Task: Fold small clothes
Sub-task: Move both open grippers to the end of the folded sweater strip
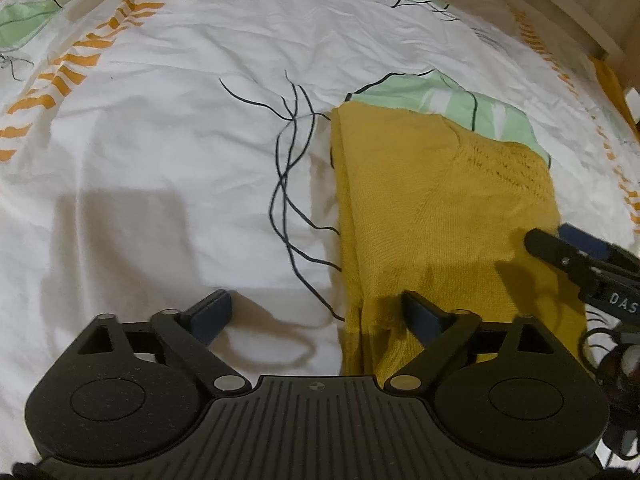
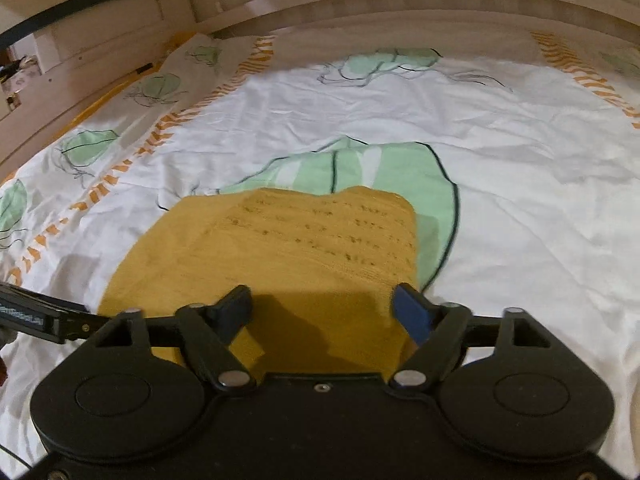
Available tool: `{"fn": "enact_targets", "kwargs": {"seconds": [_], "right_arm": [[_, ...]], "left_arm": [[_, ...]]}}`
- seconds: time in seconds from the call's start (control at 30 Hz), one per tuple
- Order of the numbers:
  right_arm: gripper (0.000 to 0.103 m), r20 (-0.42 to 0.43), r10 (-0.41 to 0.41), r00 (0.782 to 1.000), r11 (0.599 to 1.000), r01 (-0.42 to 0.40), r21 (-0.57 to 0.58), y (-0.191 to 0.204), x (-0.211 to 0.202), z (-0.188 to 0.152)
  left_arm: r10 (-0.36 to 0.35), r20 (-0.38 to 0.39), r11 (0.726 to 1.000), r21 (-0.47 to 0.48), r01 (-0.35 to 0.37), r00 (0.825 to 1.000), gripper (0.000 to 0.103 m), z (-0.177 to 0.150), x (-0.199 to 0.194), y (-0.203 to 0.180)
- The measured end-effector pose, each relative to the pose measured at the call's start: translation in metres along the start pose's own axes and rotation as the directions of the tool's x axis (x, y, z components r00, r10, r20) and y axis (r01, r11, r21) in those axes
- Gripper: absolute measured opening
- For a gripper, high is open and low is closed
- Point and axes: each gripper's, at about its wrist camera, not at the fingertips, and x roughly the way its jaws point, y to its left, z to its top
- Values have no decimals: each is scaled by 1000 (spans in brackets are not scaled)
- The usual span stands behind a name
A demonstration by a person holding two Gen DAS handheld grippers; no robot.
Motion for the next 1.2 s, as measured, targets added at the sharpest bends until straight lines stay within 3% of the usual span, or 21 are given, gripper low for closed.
{"fn": "enact_targets", "kwargs": {"seconds": [0.07, 0.27, 0.53, 0.7, 0.9, 1.2], "right_arm": [[95, -43, 7, 999, 998, -4, 59, -10, 6, -4], [95, 12, 97, 995, 976, -97, 196, -36, -9, -12], [98, 15, 188, 982, 934, -183, 306, -56, -19, -16], [99, 12, 235, 972, 918, -226, 326, -63, -19, -18], [103, 14, 312, 950, 888, -297, 350, -71, -8, -15], [103, 42, 403, 914, 832, -385, 400, -83, 9, -6]], "left_arm": [[-13, 7, 1000, -7, 13, 1000, 96, -2, -1, 1], [-130, 1, 988, -78, 130, 991, 96, -7, -13, 11], [-275, -56, 957, -113, 267, 960, 96, -25, -18, 5], [-262, -51, 961, -102, 256, 964, 96, -22, -9, 6], [-335, -26, 934, -139, 329, 942, 102, -16, 4, 10], [-371, 0, 927, -61, 371, 929, 102, -14, 12, -12]]}}
